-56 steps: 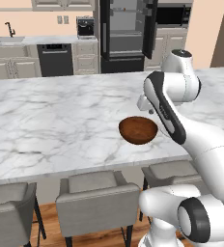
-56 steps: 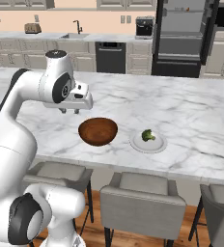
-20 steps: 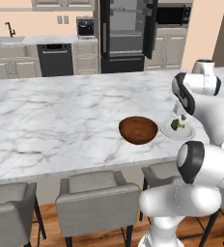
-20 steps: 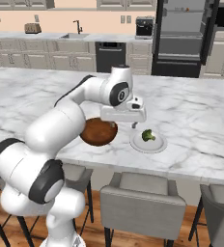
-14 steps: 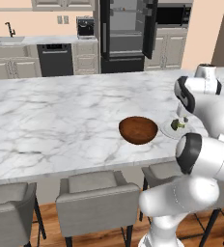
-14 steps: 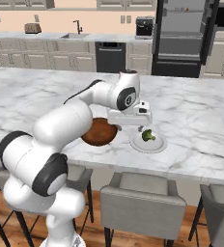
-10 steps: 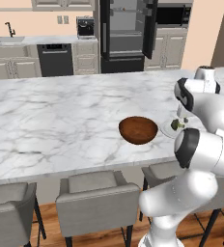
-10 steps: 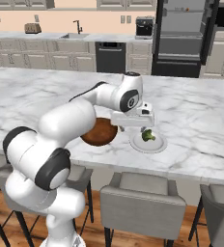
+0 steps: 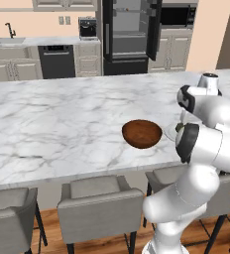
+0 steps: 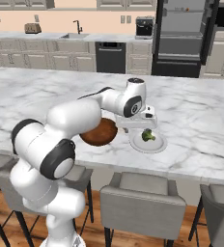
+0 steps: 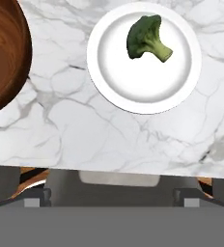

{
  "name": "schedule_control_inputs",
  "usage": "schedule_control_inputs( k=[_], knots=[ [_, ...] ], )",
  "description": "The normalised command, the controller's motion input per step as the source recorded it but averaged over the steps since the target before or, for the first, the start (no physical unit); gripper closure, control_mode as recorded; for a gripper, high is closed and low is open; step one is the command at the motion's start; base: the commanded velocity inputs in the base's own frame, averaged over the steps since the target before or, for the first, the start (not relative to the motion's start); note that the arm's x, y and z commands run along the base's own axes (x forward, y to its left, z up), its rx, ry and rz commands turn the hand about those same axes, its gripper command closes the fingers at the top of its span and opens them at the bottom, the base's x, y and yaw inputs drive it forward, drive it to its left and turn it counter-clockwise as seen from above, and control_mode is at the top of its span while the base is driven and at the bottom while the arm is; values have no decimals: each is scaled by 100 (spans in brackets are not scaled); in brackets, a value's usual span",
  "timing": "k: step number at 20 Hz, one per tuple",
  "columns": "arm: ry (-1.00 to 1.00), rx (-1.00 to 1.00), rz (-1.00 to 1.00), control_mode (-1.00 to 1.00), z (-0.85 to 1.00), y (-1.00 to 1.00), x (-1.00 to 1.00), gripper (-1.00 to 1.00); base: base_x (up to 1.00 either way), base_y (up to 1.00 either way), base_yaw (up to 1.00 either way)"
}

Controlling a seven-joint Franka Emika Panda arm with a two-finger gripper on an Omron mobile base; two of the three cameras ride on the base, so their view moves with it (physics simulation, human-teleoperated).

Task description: Pick the chicken drumstick and broccoli from their plates and place them in the bowl. Then put the bowl in the fridge.

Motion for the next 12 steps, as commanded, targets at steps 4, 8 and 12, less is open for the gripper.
schedule_control_inputs(
  k=[4, 8, 12],
  knots=[
    [9, 0, 3, -100, -12, 0, 43, -100, 0, 0, 0],
    [12, 0, 3, -100, -21, -1, 42, -100, 0, 0, 0],
    [10, 0, 4, -100, -19, -7, 47, -100, 0, 0, 0]
  ],
)
